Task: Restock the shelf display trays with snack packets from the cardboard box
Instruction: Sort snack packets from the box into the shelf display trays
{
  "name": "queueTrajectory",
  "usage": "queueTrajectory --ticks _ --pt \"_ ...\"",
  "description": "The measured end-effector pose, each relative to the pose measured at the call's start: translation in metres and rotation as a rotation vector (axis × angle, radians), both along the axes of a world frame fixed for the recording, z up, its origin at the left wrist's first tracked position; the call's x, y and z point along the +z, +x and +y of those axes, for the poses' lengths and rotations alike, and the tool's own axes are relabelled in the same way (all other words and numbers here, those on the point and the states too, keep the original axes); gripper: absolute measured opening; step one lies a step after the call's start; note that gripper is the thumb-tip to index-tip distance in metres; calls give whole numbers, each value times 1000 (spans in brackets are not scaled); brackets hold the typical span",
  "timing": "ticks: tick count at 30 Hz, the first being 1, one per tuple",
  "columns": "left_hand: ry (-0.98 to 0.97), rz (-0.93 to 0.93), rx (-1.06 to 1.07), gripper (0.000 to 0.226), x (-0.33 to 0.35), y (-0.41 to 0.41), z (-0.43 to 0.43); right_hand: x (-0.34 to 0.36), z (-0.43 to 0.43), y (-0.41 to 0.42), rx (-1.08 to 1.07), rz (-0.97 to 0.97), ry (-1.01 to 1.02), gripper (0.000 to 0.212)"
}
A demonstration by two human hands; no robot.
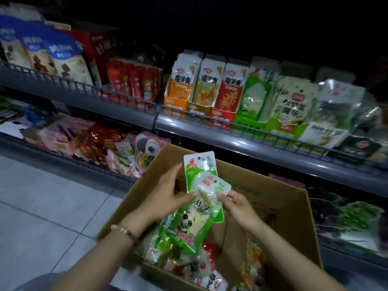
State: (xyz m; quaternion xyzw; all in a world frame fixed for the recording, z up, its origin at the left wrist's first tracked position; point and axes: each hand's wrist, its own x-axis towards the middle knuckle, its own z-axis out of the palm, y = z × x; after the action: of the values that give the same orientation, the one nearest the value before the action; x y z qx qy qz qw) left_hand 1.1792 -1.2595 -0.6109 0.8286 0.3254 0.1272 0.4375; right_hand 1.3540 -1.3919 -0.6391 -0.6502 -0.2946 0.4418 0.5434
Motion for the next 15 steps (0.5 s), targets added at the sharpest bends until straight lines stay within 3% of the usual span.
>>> queueTrajectory --ticks 2,3,5,6,11,15 --pt "-396 -18 -29 92 13 14 -20 22 -9 9 -23 37 35 23" --pt "-538 1 -68 75 17 18 -27 33 -13 12 -36 49 51 23" --pt "-743 -24 -176 35 23 26 -41 52 -21 18 -75 46 83 23" --pt "-803 -73 -205 28 24 31 -46 60 -24 21 -102 30 93 24" --pt "-720 -297 -164 28 39 56 -65 85 -37 39 -222 14 129 29" --pt "-566 -446 -12 26 50 79 -75 99 -49 50 -231 -2 140 19"
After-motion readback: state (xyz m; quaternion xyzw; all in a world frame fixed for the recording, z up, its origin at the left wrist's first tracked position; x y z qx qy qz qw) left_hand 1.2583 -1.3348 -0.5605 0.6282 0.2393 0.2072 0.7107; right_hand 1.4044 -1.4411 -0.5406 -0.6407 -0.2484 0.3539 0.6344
